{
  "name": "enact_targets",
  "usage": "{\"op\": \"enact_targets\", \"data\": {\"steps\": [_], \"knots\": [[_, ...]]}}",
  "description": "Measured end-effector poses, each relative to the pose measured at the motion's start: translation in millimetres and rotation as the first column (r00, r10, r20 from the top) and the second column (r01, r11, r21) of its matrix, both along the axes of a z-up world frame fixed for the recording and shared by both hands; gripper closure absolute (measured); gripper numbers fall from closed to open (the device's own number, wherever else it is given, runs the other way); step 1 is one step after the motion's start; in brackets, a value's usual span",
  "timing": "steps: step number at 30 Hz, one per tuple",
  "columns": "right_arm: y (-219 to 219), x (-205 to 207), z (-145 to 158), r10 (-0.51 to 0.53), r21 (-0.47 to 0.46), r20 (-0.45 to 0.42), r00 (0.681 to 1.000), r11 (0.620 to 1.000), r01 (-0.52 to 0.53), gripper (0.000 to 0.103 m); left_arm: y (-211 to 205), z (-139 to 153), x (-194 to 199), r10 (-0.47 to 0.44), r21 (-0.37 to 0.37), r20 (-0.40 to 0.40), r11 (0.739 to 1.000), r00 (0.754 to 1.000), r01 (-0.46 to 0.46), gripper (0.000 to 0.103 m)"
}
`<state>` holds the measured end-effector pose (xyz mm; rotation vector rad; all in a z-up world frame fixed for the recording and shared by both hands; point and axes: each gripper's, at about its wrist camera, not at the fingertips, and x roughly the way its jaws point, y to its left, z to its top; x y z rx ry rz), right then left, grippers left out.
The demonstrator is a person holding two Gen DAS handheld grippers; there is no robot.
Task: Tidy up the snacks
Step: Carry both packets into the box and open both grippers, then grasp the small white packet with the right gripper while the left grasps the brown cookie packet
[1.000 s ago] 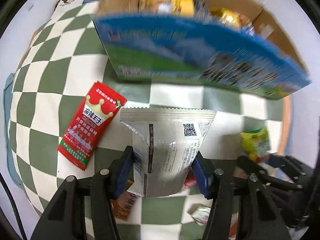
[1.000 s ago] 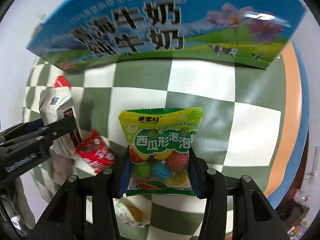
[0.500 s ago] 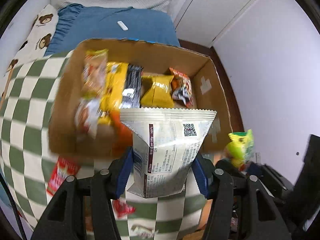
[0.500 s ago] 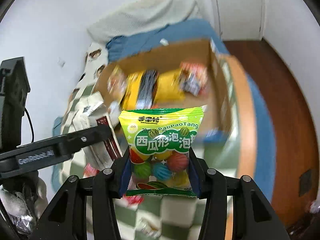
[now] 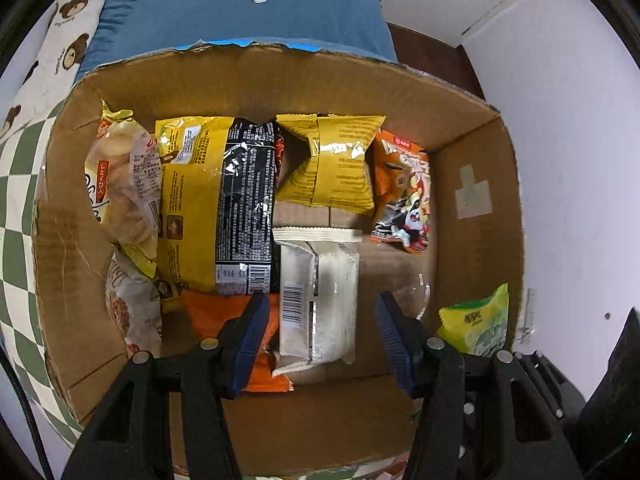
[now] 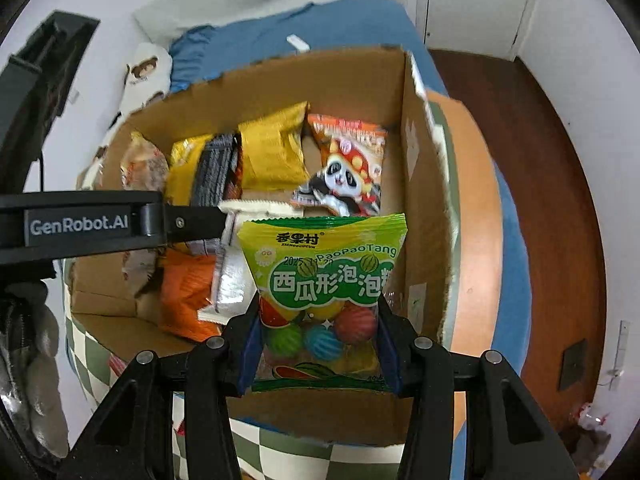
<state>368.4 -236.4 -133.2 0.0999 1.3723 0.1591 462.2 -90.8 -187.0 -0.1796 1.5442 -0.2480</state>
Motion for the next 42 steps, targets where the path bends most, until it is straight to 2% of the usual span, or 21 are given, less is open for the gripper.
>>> {"op": "enact_targets", "data": {"steps": [1, 5, 7, 9, 11, 13, 15, 25, 33, 42], "knots": [[-2, 0, -3, -0.010, 0.001, -0.005, 1.000, 1.000, 0.010, 0.050, -1, -1, -1, -0.010, 0.015, 0.000, 1.000, 1.000, 0.010, 0.049], [2, 5, -6, -0.027, -0.002, -0.009, 1.000, 1.000, 0.027, 0.024, 2, -5, -7, -0.018, 0.054, 0.000, 0.998, 1.000, 0.018, 0.048], [0, 3, -4, -0.028, 0.008, -0.009, 1.000, 1.000, 0.028, 0.024, 7, -4, -11, -0.016, 0.063, 0.018, 0.998, 1.000, 0.015, 0.039], [2, 6, -2, -0.024, -0.002, -0.005, 1.000, 1.000, 0.024, 0.020, 11, -1, -15, -0.020, 0.088, 0.045, 0.996, 0.999, 0.016, 0.019], [10, 5, -3, -0.026, -0.004, -0.008, 1.000, 1.000, 0.026, 0.012, 17, 2, -20, -0.020, 0.116, 0.066, 0.993, 0.998, 0.012, 0.013], [15, 7, -4, -0.030, -0.024, -0.005, 1.000, 0.999, 0.030, 0.007, 23, 3, -25, -0.016, 0.137, 0.078, 0.991, 0.997, 0.005, 0.013], [12, 4, -2, -0.031, -0.029, -0.004, 1.000, 0.999, 0.031, 0.007, 30, 5, -30, -0.009, 0.153, 0.096, 0.988, 0.995, -0.006, 0.004], [25, -9, 5, 0.010, -0.073, 0.047, 0.999, 0.997, -0.006, 0.007, 62, 25, -60, 0.034, 0.200, 0.220, 0.977, 0.975, -0.080, 0.004], [31, -32, 35, 0.006, -0.062, 0.151, 0.989, 0.998, 0.004, 0.007, 82, 61, -93, 0.035, 0.204, 0.378, 0.972, 0.925, -0.120, 0.004], [47, -78, 84, -0.010, -0.086, 0.276, 0.961, 0.996, 0.035, 0.007, 97, 105, -134, 0.007, 0.186, 0.501, 0.976, 0.865, -0.115, 0.004]]}}
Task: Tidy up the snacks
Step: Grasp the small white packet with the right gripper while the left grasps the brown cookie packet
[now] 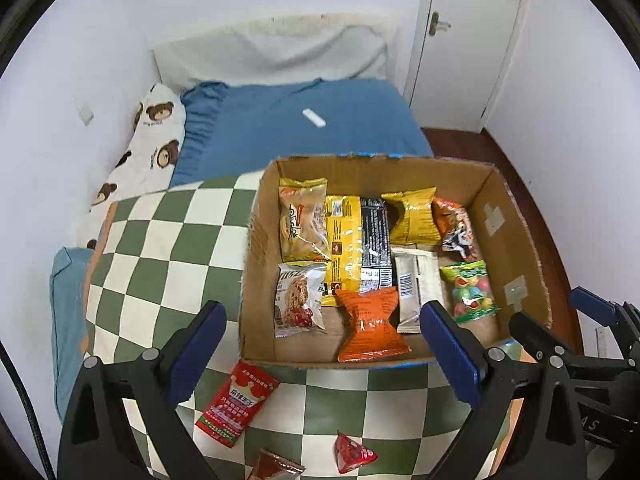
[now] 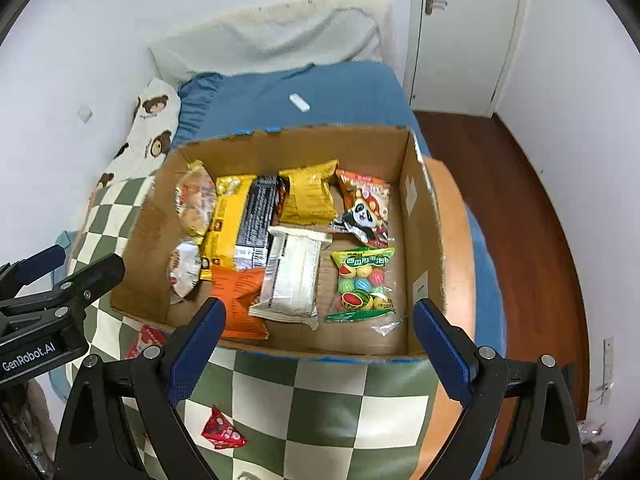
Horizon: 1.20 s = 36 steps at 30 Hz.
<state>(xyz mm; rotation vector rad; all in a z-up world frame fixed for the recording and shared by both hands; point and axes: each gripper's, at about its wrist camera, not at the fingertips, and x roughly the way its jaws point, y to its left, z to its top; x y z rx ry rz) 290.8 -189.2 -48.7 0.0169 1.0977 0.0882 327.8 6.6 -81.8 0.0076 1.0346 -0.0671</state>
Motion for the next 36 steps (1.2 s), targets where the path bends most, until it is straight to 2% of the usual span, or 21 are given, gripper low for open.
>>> {"op": "enact_targets", "data": {"steps": [8, 13, 16, 18, 19, 21, 23, 25, 28, 30, 33, 36], "knots": [[0, -44, 43, -0.043, 0.031, 0.104, 0.994, 0.999, 0.040, 0.007, 9, 28, -38, -0.015, -0.038, 0.077, 0.999, 0.997, 0.018, 0.004], [4, -77, 47, -0.026, 0.094, 0.082, 0.996, 0.995, 0.019, 0.007, 28, 26, -65, -0.003, -0.030, 0.062, 1.000, 0.998, 0.005, 0.004], [12, -103, 23, 0.012, 0.146, 0.018, 1.000, 0.989, -0.015, 0.007, 49, 6, -86, 0.021, 0.011, 0.015, 1.000, 1.000, -0.021, 0.004], [19, -120, -5, 0.040, 0.167, -0.051, 0.998, 0.986, -0.031, 0.023, 66, -19, -101, 0.040, 0.039, -0.053, 0.999, 0.998, -0.038, 0.004], [23, -127, -20, 0.052, 0.177, -0.093, 0.994, 0.984, -0.035, 0.035, 76, -36, -108, 0.063, 0.050, -0.099, 0.997, 0.993, -0.059, 0.004], [29, -142, -57, 0.066, 0.227, -0.199, 0.978, 0.974, -0.019, 0.036, 94, -66, -121, 0.103, 0.040, -0.186, 0.994, 0.977, -0.097, 0.004], [36, -155, -81, 0.080, 0.242, -0.252, 0.964, 0.970, -0.017, 0.036, 108, -100, -133, 0.135, 0.030, -0.281, 0.991, 0.950, -0.132, 0.004], [43, -168, -102, 0.090, 0.246, -0.299, 0.950, 0.969, -0.015, 0.036, 113, -121, -141, 0.141, 0.034, -0.332, 0.990, 0.933, -0.137, 0.004], [47, -183, -129, 0.097, 0.250, -0.370, 0.924, 0.968, -0.002, 0.036, 100, -149, -150, 0.088, 0.063, -0.388, 0.996, 0.917, -0.068, 0.004], [49, -191, -145, 0.107, 0.236, -0.410, 0.906, 0.972, -0.008, 0.036, 84, -168, -149, 0.030, 0.089, -0.418, 0.996, 0.908, 0.008, 0.004], [53, -198, -166, 0.113, 0.206, -0.454, 0.884, 0.978, -0.019, 0.036, 61, -192, -144, -0.042, 0.128, -0.448, 0.985, 0.893, 0.111, 0.004], [58, -203, -182, 0.115, 0.182, -0.487, 0.866, 0.983, -0.028, 0.036, 42, -219, -138, -0.087, 0.152, -0.497, 0.971, 0.863, 0.186, 0.004]]}}
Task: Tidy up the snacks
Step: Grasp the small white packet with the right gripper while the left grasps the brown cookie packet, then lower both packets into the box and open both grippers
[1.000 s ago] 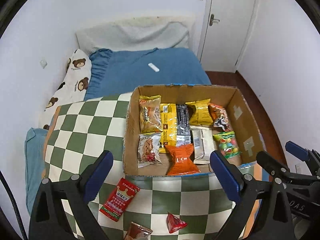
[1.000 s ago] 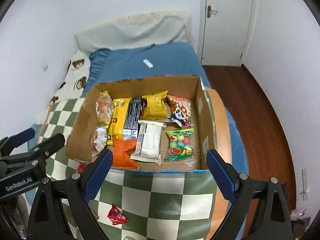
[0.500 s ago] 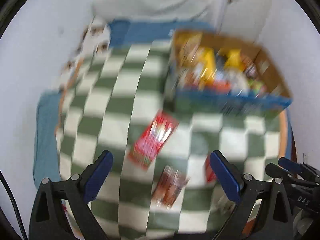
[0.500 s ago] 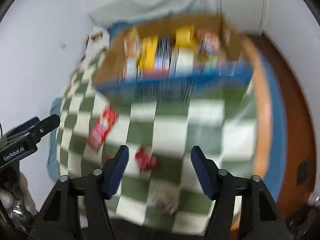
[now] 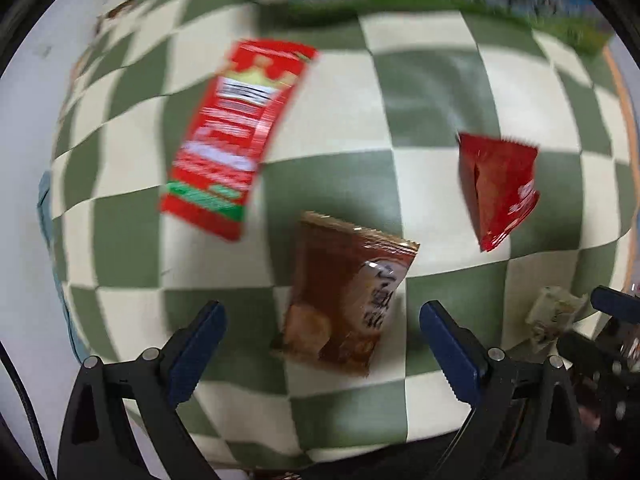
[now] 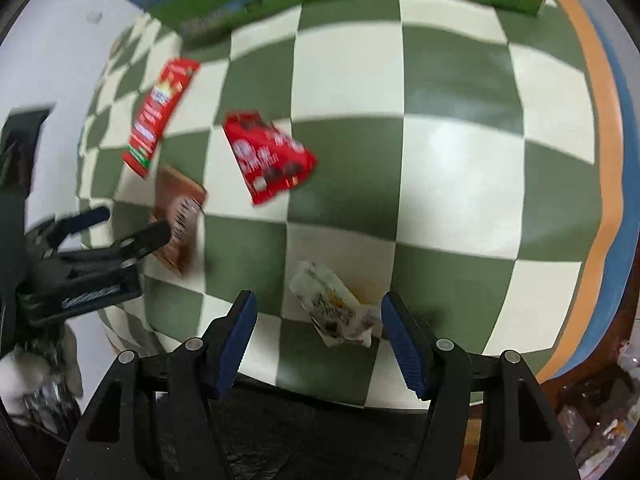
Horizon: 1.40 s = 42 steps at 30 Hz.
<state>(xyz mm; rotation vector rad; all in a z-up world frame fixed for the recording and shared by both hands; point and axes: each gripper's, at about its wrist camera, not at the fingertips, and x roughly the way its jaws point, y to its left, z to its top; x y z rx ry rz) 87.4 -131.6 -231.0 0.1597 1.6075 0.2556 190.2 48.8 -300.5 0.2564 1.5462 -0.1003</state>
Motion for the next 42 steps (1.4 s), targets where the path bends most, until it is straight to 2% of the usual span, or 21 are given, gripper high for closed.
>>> {"op": "enact_targets", "data": {"steps": [1, 2, 3, 5, 6, 8, 9, 12, 17, 18, 20, 23, 24, 26, 29, 37, 42], "knots": [[1, -2, -6, -0.002, -0.004, -0.011, 1.000, 1.000, 0.002, 0.036, -5, -7, 1, -0.015, 0.009, -0.014, 1.000, 1.000, 0.016, 0.004], [4, -3, -14, 0.002, -0.012, -0.016, 1.000, 1.000, -0.002, 0.035, -9, -15, 2, -0.028, 0.005, -0.025, 1.000, 0.999, 0.028, 0.013], [6, -4, -19, 0.010, -0.023, -0.022, 1.000, 1.000, -0.010, 0.035, -10, -19, 2, -0.022, 0.006, -0.029, 1.000, 0.999, 0.022, 0.031], [11, -6, -31, 0.020, -0.034, -0.030, 0.999, 0.999, -0.021, 0.036, -9, -21, 0, 0.024, -0.021, -0.036, 0.999, 0.999, -0.025, 0.044], [13, -7, -35, 0.032, -0.049, -0.030, 0.999, 0.998, -0.034, 0.037, -6, -19, -1, 0.050, -0.031, -0.034, 0.998, 0.998, -0.051, 0.046], [15, -9, -44, 0.040, -0.059, -0.021, 0.999, 0.997, -0.041, 0.055, 1, -15, -5, 0.117, -0.061, -0.049, 0.991, 0.992, -0.120, 0.047], [16, -10, -47, 0.042, -0.065, -0.017, 0.999, 0.997, -0.043, 0.056, 7, -15, -9, 0.157, -0.080, -0.065, 0.984, 0.985, -0.162, 0.047], [15, -14, -47, 0.047, -0.071, -0.001, 0.999, 0.996, -0.047, 0.057, 12, -17, -18, 0.209, -0.112, -0.092, 0.969, 0.973, -0.219, 0.047], [13, -15, -49, 0.029, -0.047, -0.015, 0.999, 0.998, -0.030, 0.055, 6, -26, -26, 0.207, -0.115, -0.097, 0.969, 0.974, -0.217, 0.046], [12, -13, -48, 0.020, -0.031, -0.031, 0.999, 0.999, -0.021, 0.052, 5, -27, -27, 0.207, -0.116, -0.099, 0.969, 0.973, -0.218, 0.046], [7, -14, -50, 0.008, -0.007, -0.071, 0.997, 1.000, -0.008, 0.035, 0, -28, -24, 0.212, -0.120, -0.101, 0.967, 0.972, -0.223, 0.045], [5, -19, -54, 0.024, -0.005, -0.086, 0.996, 1.000, -0.024, 0.034, -6, -32, -30, 0.216, -0.114, -0.099, 0.967, 0.971, -0.227, 0.044], [7, -22, -57, 0.040, -0.013, -0.091, 0.995, 0.999, -0.041, 0.034, -7, -32, -30, 0.215, -0.111, -0.097, 0.968, 0.972, -0.225, 0.044], [10, -27, -59, 0.063, -0.039, -0.076, 0.995, 0.997, -0.066, 0.045, -8, -31, -32, 0.214, -0.109, -0.096, 0.968, 0.972, -0.224, 0.044], [10, -30, -57, 0.073, -0.048, -0.052, 0.996, 0.996, -0.075, 0.055, -14, -31, -35, 0.216, -0.110, -0.096, 0.968, 0.972, -0.226, 0.045], [19, -15, -34, 0.065, -0.020, 0.025, 0.998, 0.998, -0.064, 0.061, 8, -32, -22, 0.216, -0.118, -0.107, 0.966, 0.971, -0.228, 0.043], [19, 6, -46, 0.040, 0.021, -0.004, 0.999, 0.999, -0.040, 0.060, 2, -38, -18, 0.179, -0.104, -0.118, 0.976, 0.977, -0.191, 0.035]]}}
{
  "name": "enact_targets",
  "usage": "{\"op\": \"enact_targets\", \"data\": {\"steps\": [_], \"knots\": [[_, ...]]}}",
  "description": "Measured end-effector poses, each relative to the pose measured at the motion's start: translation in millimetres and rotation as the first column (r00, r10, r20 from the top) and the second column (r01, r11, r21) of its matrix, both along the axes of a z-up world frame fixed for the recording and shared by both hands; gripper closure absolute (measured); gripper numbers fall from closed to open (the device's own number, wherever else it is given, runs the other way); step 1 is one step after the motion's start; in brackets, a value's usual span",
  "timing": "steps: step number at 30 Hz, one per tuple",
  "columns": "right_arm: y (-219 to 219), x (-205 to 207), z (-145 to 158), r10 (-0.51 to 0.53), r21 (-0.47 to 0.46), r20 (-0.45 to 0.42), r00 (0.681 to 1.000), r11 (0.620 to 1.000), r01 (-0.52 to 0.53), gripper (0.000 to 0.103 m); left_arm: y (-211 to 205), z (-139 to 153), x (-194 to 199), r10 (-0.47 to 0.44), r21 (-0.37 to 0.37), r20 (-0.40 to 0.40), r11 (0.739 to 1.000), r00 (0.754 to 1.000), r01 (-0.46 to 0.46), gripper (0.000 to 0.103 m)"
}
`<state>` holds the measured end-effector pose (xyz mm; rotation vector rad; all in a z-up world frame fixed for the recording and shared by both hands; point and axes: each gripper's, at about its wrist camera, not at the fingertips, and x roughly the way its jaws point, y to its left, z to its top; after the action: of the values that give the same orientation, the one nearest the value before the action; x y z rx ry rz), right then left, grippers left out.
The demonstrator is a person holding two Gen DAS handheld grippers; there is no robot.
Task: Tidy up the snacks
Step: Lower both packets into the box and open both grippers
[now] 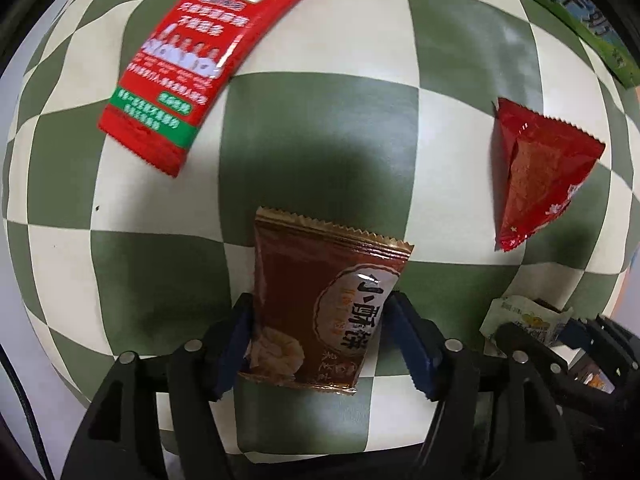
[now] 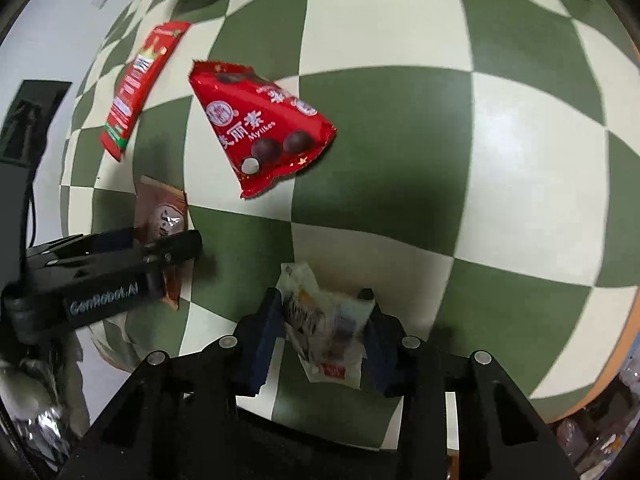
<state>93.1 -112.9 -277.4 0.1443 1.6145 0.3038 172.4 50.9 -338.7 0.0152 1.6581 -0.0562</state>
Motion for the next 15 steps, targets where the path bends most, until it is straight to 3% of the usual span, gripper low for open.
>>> {"op": "enact_targets", "data": {"steps": [5, 8, 15], "knots": [[5, 2, -5, 0.034, -0.005, -0.021, 0.999, 0.999, -0.034, 0.060, -4, 1, 1, -0.016, 0.018, 0.005, 1.000, 1.000, 0.016, 0.035], [19, -1, -6, 0.060, -0.025, -0.005, 0.998, 0.998, -0.060, 0.063, -7, 11, 0, -0.016, 0.024, 0.034, 1.000, 0.999, 0.016, 0.049], [8, 0, 23, 0.026, 0.015, 0.038, 0.999, 1.000, -0.027, 0.063, -5, 51, 3, -0.006, -0.024, 0.085, 1.000, 0.996, 0.008, 0.049]]}}
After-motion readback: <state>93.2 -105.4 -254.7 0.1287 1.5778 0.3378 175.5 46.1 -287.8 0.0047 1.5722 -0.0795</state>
